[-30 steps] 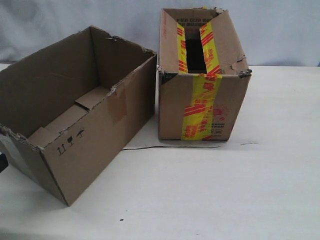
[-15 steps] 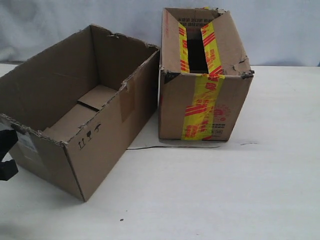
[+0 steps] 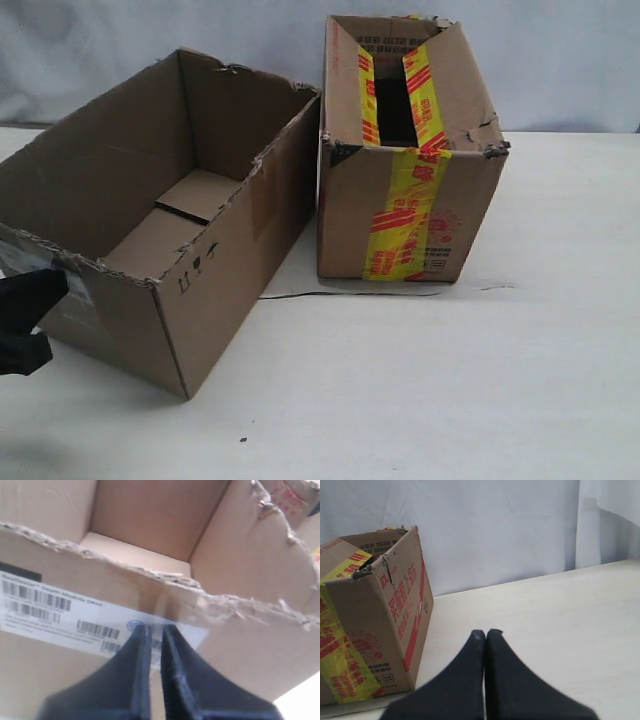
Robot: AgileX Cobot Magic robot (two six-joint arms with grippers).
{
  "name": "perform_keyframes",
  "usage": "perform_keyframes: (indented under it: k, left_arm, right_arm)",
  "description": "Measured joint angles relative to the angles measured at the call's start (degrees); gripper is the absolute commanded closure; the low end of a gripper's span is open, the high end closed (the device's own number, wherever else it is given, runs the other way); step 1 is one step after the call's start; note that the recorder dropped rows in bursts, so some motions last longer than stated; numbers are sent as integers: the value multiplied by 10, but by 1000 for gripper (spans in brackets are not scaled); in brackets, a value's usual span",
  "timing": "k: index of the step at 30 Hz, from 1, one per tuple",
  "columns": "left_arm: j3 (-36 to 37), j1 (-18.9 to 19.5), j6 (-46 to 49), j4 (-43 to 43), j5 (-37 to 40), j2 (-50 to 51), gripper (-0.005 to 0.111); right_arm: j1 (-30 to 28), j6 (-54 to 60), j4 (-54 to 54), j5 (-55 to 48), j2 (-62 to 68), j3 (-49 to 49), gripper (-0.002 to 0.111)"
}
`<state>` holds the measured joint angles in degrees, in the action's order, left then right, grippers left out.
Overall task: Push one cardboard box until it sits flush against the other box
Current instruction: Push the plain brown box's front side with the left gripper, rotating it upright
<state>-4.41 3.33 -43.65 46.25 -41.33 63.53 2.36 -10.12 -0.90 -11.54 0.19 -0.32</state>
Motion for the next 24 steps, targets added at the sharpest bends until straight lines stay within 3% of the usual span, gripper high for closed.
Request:
perform_keyframes:
  k: [12, 24]
  left_arm:
    - [-77, -59, 4, -5, -18, 116, 107]
    - [-204, -165, 11, -59, -7, 253, 107]
  right_arm:
    - [0, 0, 0, 0, 0, 0, 109]
    - [0, 0, 0, 0, 0, 0, 109]
